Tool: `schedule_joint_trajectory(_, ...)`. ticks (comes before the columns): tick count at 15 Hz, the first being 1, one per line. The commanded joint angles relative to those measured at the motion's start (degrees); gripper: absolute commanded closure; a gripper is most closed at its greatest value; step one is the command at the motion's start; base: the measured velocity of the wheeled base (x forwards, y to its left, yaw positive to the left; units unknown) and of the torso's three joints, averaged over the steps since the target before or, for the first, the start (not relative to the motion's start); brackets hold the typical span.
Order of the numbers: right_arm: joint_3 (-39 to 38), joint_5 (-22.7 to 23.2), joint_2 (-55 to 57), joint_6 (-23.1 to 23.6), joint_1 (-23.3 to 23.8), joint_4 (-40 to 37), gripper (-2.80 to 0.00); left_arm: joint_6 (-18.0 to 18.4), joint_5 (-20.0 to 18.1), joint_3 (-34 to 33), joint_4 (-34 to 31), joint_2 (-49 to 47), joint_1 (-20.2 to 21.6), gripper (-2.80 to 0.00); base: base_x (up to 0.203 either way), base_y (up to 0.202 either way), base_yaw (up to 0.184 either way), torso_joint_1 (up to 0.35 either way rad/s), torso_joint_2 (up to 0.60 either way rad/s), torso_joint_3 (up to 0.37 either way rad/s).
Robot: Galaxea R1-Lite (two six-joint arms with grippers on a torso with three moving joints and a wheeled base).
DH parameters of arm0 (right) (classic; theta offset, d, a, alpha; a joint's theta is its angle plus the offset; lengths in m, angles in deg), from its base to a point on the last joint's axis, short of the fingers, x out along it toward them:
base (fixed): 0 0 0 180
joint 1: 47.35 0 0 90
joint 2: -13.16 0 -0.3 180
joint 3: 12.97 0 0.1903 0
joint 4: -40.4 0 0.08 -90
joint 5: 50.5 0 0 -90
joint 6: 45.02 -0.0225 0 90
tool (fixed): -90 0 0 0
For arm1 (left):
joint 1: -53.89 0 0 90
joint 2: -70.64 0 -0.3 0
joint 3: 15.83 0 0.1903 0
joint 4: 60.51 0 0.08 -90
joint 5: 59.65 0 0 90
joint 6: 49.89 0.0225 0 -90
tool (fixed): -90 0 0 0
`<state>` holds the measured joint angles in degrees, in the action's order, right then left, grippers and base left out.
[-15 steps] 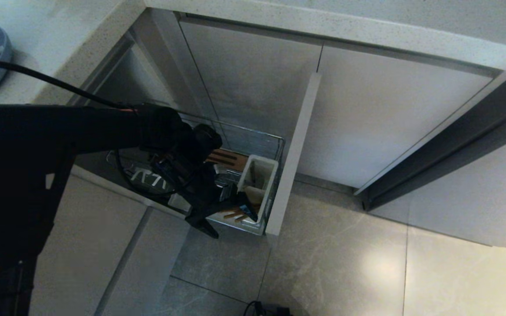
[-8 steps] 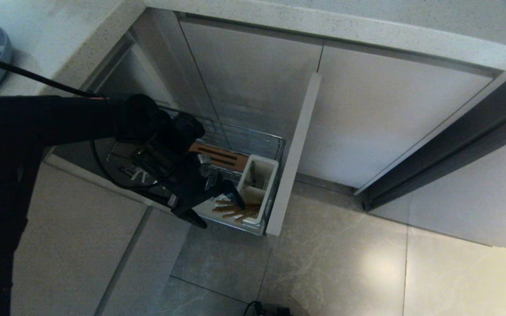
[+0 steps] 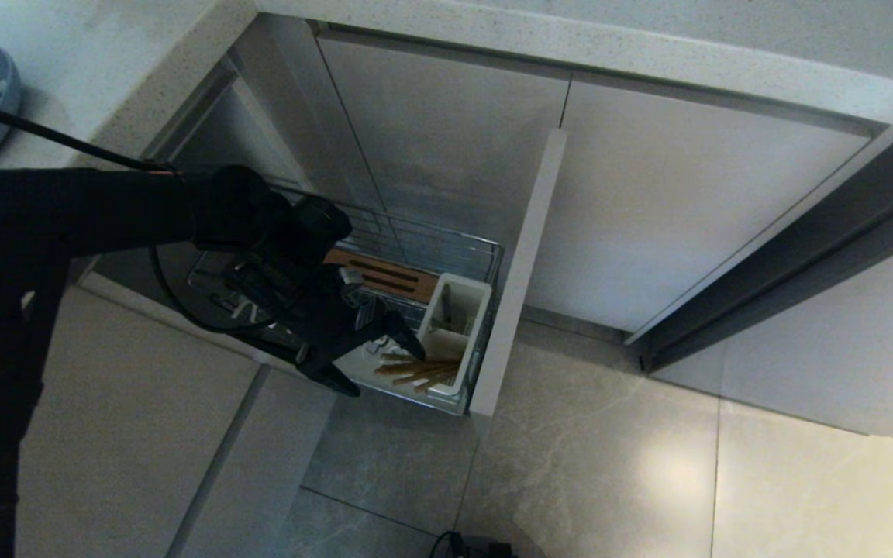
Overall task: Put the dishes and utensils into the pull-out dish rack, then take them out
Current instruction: Take the chopsticks out of the cupboard
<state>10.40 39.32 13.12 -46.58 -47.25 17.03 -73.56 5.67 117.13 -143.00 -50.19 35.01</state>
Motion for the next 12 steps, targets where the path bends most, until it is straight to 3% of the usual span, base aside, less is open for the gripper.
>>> schedule_joint_trajectory(1, 0.0, 0.0, 0.0, 0.0, 0.0, 0.0, 0.0, -0.1, -0.3, 0.0, -0.2, -0.3, -0.6, -2.8, 0.0, 0.0, 0.0, 0.0, 0.0, 0.0)
schedule_joint_trajectory(12, 0.0, 0.0, 0.0, 0.1, 0.0, 0.0, 0.0, -0.1, -4.4, 0.0, -0.1, -2.3, -2.4, -2.8, 0.0, 0.0, 0.0, 0.0, 0.0, 0.0)
